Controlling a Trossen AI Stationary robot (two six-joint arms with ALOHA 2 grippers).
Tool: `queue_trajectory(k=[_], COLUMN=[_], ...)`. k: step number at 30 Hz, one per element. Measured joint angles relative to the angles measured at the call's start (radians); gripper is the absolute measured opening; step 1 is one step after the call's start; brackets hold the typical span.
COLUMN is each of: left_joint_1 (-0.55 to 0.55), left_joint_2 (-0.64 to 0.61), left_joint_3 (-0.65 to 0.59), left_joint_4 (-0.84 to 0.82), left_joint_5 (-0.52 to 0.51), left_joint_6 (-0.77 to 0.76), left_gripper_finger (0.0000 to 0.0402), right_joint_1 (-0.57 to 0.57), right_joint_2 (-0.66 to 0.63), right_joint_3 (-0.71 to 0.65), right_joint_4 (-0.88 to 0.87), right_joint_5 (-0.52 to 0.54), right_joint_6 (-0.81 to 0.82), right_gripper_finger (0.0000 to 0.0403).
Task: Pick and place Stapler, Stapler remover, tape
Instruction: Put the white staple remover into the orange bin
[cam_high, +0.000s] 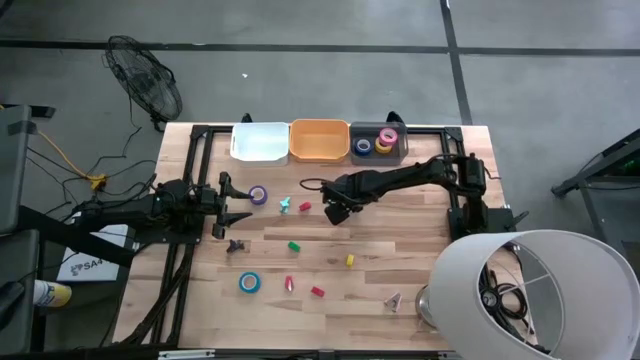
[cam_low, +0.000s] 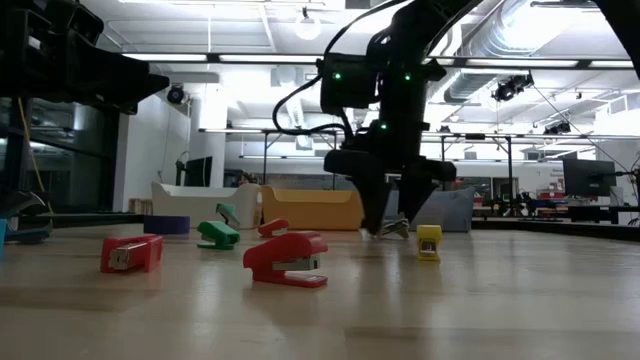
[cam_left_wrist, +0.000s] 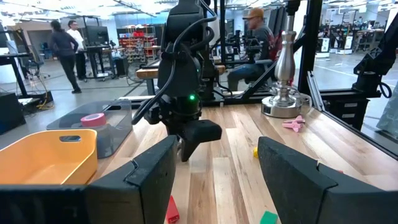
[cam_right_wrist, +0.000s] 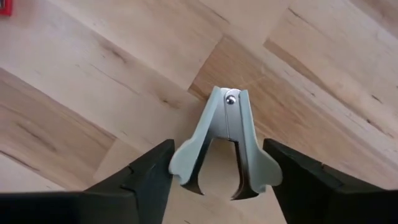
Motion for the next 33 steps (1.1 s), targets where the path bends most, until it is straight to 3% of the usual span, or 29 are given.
queue_trajectory(k=[23,33], left_joint_1=[0.000,0.000], left_joint_2=[0.000,0.000], left_joint_3=[0.000,0.000], left_joint_4=[0.000,0.000], left_joint_5=[0.000,0.000], left_joint_6=[0.000,0.000], left_gripper_finger=[0.0221,0.0221], right_joint_1=[0.000,0.000], right_joint_2=[0.000,-0.003], right_joint_3=[0.000,0.000], right_joint_4=[0.022,0.147], right_joint_5=[0.008,0.029], right_joint_6=[-0.053,-0.141], right_gripper_finger=[0.0102,0.0101])
